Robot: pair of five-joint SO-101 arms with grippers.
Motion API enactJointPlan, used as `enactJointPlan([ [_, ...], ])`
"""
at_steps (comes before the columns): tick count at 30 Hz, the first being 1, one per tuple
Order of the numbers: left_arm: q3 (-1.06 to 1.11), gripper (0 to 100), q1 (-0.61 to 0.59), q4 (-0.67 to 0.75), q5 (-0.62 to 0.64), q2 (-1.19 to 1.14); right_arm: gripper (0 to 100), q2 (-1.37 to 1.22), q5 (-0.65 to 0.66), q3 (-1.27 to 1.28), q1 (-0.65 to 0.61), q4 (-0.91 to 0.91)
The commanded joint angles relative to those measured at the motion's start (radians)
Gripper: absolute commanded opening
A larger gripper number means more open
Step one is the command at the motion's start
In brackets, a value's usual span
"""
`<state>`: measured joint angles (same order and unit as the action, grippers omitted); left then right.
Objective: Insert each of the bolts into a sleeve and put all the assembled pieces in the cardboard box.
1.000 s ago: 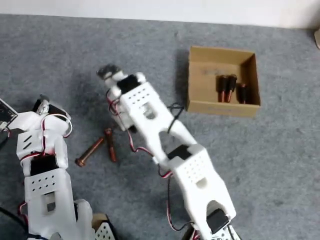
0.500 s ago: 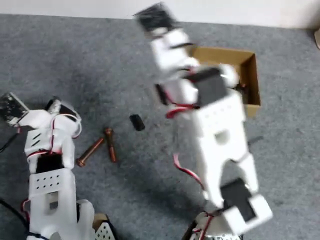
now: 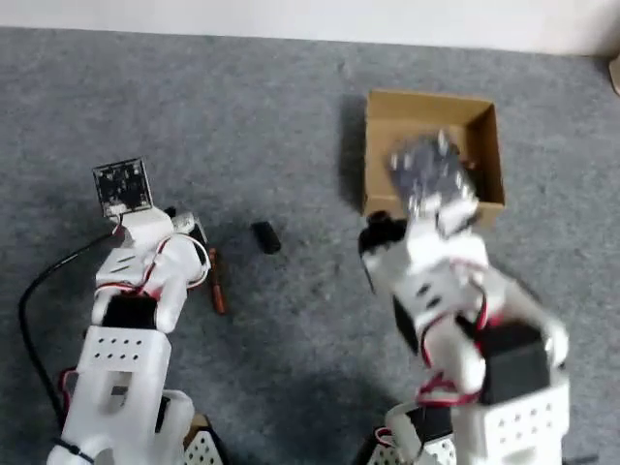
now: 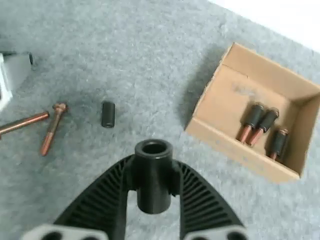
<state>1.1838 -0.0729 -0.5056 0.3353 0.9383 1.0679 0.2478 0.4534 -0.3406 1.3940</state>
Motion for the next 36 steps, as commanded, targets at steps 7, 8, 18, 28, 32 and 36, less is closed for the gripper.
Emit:
enactJointPlan([
  [7, -0.314, 1, 0.015, -0.474, 0.117, -0.008, 0.5, 0.266, 0.0, 0.521, 0.251, -0.335],
  [8, -0.32, 1, 0.016, -0.506, 0.124, -0.035, 0.5, 0.257, -0.021, 0.561, 0.252, -0.361],
  [18, -0.499, 1, 0.107, -0.399, 0.129, -0.705, 0.5, 0.239, -0.057, 0.817, 0.251, -0.595],
  [28, -0.625, 1, 0.105, -0.496, 0.133, -0.865, 0.5, 0.239, -0.057, 0.855, 0.249, -0.627],
  [32, -0.628, 1, 0.111, -0.523, 0.133, -0.865, 0.5, 0.236, -0.057, 0.857, 0.249, -0.651],
  [36, -0.648, 1, 0.113, -0.574, 0.132, -0.865, 0.5, 0.234, -0.057, 0.878, 0.249, -0.661],
])
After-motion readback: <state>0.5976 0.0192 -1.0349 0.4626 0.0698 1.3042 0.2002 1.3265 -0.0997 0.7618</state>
